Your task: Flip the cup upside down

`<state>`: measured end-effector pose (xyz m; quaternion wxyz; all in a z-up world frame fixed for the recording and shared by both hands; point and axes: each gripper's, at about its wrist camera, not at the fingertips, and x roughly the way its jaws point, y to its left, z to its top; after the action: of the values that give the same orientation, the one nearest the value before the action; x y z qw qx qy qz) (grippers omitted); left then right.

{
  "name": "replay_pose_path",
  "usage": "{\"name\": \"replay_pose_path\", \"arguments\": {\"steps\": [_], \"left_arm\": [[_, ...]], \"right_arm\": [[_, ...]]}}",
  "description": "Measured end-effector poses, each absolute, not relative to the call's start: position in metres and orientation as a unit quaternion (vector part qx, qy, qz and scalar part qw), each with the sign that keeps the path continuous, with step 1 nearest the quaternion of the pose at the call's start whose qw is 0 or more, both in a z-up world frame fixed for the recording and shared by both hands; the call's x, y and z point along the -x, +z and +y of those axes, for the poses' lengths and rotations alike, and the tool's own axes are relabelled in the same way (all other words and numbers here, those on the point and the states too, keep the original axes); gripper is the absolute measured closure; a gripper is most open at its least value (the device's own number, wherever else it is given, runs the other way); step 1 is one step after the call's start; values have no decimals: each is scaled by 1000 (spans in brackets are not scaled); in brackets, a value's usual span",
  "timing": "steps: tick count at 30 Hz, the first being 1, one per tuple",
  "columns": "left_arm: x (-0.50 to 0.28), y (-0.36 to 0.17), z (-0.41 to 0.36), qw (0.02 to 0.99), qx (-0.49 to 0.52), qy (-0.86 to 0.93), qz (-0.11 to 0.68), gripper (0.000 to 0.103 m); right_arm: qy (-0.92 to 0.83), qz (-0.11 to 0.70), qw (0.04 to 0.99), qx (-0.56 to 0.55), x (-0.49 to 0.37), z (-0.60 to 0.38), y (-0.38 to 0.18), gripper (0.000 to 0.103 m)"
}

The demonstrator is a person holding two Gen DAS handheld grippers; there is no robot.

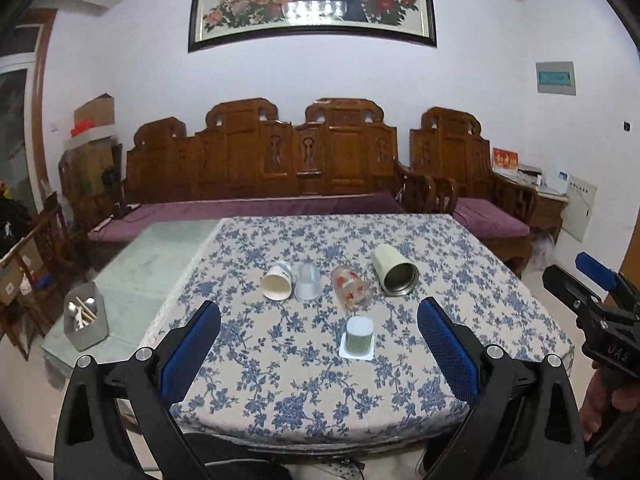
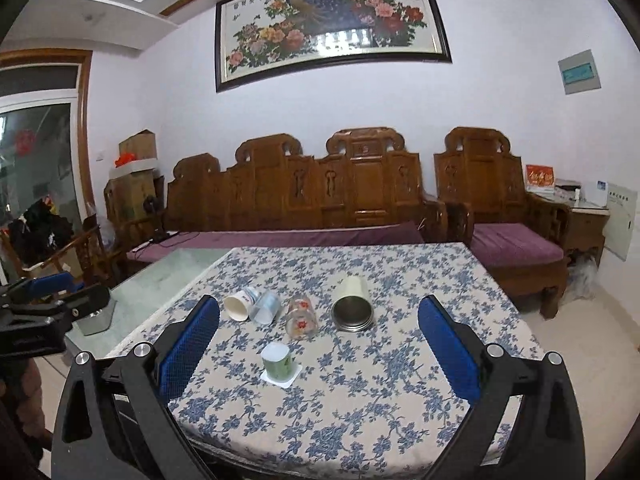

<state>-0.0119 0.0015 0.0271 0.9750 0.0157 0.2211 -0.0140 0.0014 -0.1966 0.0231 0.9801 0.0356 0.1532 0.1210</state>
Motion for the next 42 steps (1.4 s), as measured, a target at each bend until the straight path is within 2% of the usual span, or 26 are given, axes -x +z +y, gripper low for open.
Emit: {"name": "replay_pose_path", "arguments": {"steps": [42], "left_arm": [[18,27,1,977,-19,-9,213,8]], "right_arm": [[120,149,981,-41,1,-196,26,3]]}}
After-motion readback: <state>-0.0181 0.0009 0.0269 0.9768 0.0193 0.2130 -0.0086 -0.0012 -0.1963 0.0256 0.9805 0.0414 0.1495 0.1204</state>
